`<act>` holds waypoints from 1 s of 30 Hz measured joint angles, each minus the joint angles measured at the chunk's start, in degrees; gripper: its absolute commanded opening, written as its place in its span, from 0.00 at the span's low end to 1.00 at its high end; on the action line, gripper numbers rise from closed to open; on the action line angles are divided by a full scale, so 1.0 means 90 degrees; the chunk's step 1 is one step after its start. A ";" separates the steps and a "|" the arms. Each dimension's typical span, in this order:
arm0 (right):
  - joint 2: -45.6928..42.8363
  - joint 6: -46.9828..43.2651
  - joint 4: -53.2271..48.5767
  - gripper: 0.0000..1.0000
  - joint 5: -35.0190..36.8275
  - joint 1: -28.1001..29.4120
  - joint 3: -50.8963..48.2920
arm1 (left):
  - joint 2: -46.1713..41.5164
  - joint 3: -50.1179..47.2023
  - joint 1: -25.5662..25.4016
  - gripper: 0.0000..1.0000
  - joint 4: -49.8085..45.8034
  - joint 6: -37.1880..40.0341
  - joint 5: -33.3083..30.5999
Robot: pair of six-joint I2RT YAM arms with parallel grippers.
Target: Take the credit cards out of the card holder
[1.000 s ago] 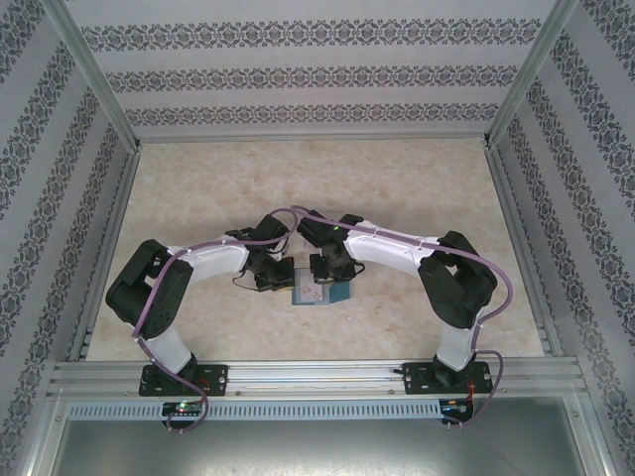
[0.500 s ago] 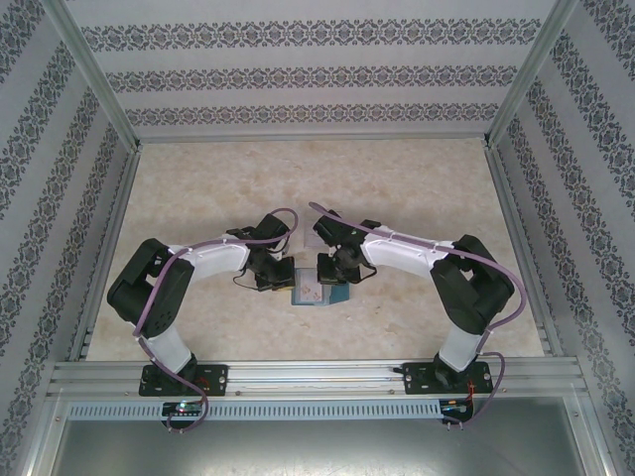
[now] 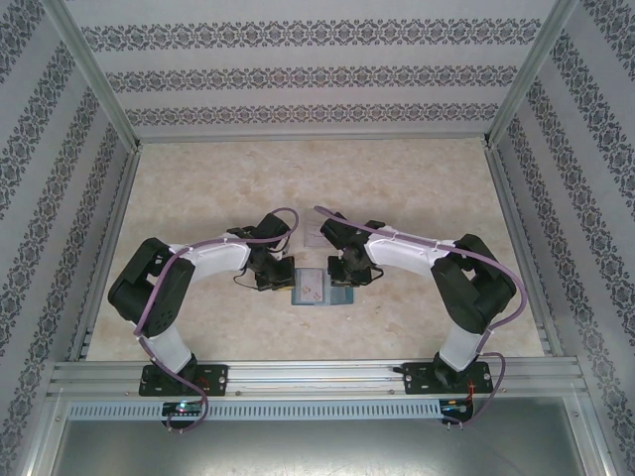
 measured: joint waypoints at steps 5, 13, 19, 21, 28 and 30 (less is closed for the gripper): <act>0.0000 -0.0114 -0.0112 0.25 0.0243 0.0000 -0.0012 | 0.0005 0.0017 -0.0005 0.04 -0.0032 0.0029 -0.0005; 0.0034 -0.0299 -0.0369 0.36 0.0692 0.0000 -0.0012 | 0.0002 0.0029 -0.0005 0.04 -0.0046 0.0046 0.0005; -0.0053 -0.0376 -0.0639 0.37 0.0920 0.0000 0.0005 | -0.0010 0.0092 -0.0005 0.04 -0.0158 0.0044 0.0002; -0.0221 -0.0420 -0.0719 0.38 0.0923 0.0000 0.0029 | -0.0078 0.0112 -0.0005 0.04 -0.0177 0.0029 0.0019; -0.0899 -0.0410 -0.0648 0.37 0.0678 0.0000 0.0192 | -0.0466 0.0323 -0.0005 0.04 -0.0219 -0.0027 0.0070; -0.0954 -0.0335 -0.0483 0.36 0.0444 0.0000 0.0194 | -0.0493 0.0403 -0.0005 0.04 -0.0219 -0.0024 0.0129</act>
